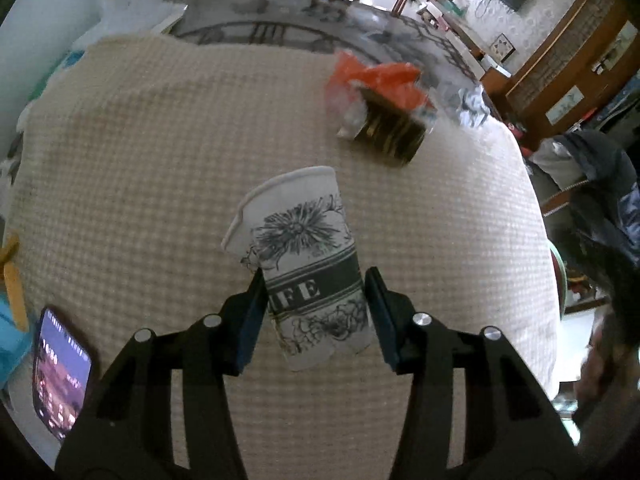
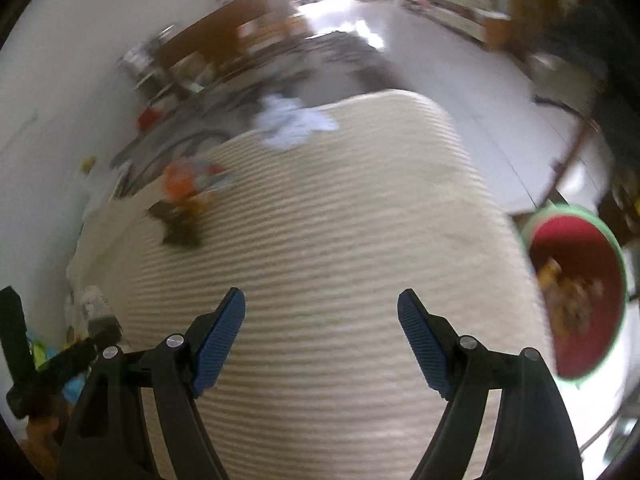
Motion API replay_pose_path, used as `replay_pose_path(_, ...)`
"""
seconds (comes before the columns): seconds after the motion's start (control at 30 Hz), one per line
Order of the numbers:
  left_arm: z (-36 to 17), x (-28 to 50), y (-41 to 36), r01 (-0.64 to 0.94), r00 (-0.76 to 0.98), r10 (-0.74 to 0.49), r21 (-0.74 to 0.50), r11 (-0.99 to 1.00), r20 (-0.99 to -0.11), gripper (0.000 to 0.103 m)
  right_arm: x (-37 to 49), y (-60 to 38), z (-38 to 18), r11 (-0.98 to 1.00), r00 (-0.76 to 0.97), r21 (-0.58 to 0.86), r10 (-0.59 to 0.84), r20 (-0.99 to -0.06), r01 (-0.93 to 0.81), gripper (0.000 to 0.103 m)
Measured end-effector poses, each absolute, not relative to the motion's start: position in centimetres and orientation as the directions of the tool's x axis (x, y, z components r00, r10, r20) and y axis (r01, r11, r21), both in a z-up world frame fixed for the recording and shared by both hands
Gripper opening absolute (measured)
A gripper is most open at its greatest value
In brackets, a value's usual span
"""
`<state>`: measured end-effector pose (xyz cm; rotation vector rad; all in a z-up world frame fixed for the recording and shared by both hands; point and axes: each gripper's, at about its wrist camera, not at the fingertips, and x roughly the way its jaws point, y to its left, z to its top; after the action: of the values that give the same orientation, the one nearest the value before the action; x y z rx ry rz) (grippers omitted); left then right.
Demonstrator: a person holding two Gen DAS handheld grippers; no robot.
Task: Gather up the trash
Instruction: 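Grasp the white paper cup with the left tool while the right tool grasps the dark snack box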
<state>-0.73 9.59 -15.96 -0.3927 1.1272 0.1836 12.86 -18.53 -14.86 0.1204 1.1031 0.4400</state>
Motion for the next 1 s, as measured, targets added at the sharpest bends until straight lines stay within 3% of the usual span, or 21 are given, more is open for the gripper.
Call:
replay_pose_path(0.23, -17.3, -3.1, 11.8, -0.336, 0.392, -0.1, -0.244, 0.909, -0.914, 0.048, 16.2, -10.0, -14.5, 0.884, 0.363, 0.266, 0.41, -0.837, -0.385, 0.076)
replay_pose_path(0.5, -17.9, -3.9, 12.6, -0.328, 0.398, -0.136, -0.279, 0.902, -0.907, 0.05, 19.2, -1.1, -17.7, 0.838, 0.283, 0.219, 0.396, -0.873, -0.499, 0.077)
replay_pose_path(0.57, -18.0, -4.4, 13.1, -0.329, 0.399, -0.14, -0.284, 0.9, -0.906, 0.061, 19.4, 0.1, -18.0, 0.835, 0.291, 0.187, 0.377, -0.879, -0.518, 0.077)
replay_pose_path(0.7, -18.3, -5.1, 14.1, -0.336, 0.401, -0.163, -0.31, 0.889, -0.901, 0.064, 19.4, 0.7, -18.4, 0.831, 0.286, 0.175, 0.368, -0.885, -0.528, 0.075)
replay_pose_path(0.87, -18.6, -5.1, 14.1, -0.333, 0.392, -0.171, -0.312, 0.89, -0.904, 0.072, 19.0, 0.7, -18.9, 0.821, 0.239, 0.208, 0.381, -0.893, -0.531, 0.031)
replay_pose_path(1.0, -18.7, -5.1, 14.0, -0.324, 0.382, -0.183, -0.317, 0.892, -0.906, 0.077, 17.9, 0.1, -18.5, 0.811, 0.22, 0.246, 0.412, -0.884, -0.531, 0.021)
